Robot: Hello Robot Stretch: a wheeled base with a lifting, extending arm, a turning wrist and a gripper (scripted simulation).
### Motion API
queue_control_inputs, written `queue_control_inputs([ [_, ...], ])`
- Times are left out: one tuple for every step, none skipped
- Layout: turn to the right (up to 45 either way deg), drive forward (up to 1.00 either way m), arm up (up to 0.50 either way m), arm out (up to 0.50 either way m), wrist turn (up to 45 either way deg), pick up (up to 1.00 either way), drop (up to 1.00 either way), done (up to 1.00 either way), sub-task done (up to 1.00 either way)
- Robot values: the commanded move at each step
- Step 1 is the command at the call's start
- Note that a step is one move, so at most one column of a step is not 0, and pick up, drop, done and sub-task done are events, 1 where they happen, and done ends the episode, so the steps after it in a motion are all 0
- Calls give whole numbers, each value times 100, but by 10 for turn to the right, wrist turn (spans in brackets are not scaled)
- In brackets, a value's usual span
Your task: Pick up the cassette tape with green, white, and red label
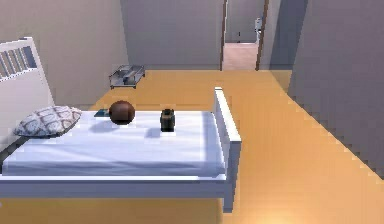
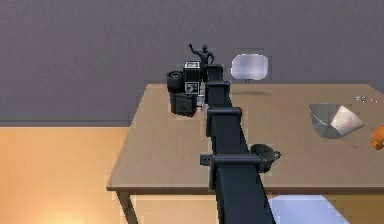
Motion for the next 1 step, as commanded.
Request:
queue_control_inputs([
  [0, 0, -30, 0, 0, 0, 0, 0, 0],
])
